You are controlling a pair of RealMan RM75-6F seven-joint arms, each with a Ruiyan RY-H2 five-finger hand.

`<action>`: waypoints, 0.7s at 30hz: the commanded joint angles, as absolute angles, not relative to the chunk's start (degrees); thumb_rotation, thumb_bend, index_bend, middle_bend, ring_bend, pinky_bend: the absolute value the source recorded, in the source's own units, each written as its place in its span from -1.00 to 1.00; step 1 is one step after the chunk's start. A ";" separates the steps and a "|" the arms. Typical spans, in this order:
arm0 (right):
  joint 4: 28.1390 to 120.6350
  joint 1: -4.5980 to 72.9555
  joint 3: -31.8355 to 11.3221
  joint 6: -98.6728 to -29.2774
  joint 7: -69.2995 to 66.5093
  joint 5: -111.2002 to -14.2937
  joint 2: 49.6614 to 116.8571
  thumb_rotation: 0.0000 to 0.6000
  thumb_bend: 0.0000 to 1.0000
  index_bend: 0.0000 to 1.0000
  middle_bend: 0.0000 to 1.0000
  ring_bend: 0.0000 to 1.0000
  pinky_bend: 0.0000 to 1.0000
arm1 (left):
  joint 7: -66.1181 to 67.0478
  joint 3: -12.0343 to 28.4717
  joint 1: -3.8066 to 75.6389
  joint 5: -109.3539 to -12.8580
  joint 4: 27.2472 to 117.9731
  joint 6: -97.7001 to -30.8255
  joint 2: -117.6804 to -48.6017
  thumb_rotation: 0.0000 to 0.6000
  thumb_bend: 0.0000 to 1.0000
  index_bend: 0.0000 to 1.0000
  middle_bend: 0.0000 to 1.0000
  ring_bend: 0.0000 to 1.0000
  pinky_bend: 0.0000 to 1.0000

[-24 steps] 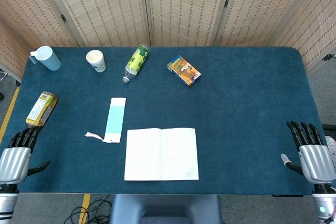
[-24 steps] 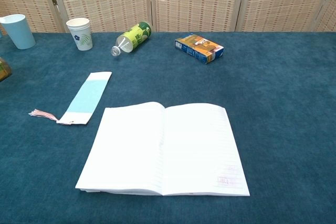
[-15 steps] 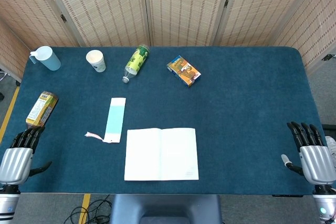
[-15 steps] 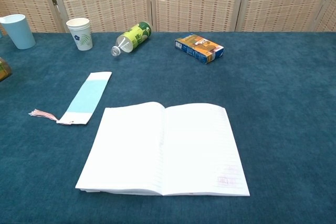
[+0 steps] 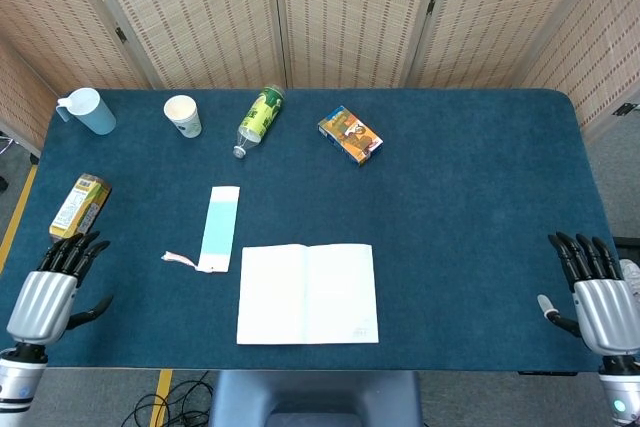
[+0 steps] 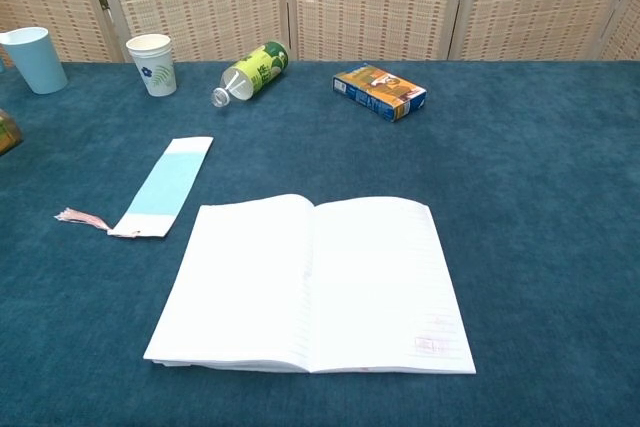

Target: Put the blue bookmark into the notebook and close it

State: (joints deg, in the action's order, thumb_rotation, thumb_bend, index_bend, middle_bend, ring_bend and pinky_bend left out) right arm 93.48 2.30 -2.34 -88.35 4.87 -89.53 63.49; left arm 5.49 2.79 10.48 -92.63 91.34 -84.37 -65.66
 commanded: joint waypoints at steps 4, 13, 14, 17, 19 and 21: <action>94.25 2.95 -2.37 -87.89 5.54 -90.50 62.89 1.00 -0.56 -1.00 -0.80 -0.91 -0.88 | -1.08 4.39 16.87 -97.19 89.81 -80.36 -65.82 1.00 -0.21 -0.49 -0.65 -0.70 -0.64; 96.19 3.18 -2.22 -88.41 7.33 -92.21 61.59 1.00 -0.56 -1.00 -0.80 -0.91 -0.88 | -4.98 5.78 27.32 -98.96 88.09 -69.36 -66.90 1.00 0.02 -0.43 -0.56 -0.66 -0.62; 96.40 3.18 -2.20 -88.46 7.47 -92.31 61.49 1.00 -0.56 -1.00 -0.80 -0.91 -0.88 | -4.98 5.99 28.56 -98.40 88.33 -67.53 -67.11 1.00 0.06 -0.44 -0.56 -0.66 -0.62; 96.76 3.18 -2.11 -88.40 7.76 -92.44 61.35 1.00 -0.55 -1.00 -0.80 -0.91 -0.88 | -5.53 7.07 31.25 -95.01 89.18 -63.01 -68.54 1.00 0.32 -0.41 -0.54 -0.66 -0.62; 96.98 3.18 -2.03 -88.26 7.90 -92.42 61.24 1.00 -0.55 -1.00 -0.80 -0.91 -0.88 | -6.05 7.73 33.10 -92.53 89.29 -59.79 -69.70 1.00 0.46 -0.39 -0.51 -0.65 -0.62; 97.12 3.15 -1.97 -88.28 7.99 -92.49 61.12 1.00 -0.55 -1.00 -0.80 -0.91 -0.88 | -4.98 8.16 34.75 -90.94 88.50 -57.21 -70.77 1.00 0.51 -0.39 -0.51 -0.65 -0.62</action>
State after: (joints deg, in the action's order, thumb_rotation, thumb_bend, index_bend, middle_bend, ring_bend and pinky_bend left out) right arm 97.11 3.16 -1.98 -88.28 7.98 -92.48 61.12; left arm -5.33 7.15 32.21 -93.59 88.81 -60.47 -69.08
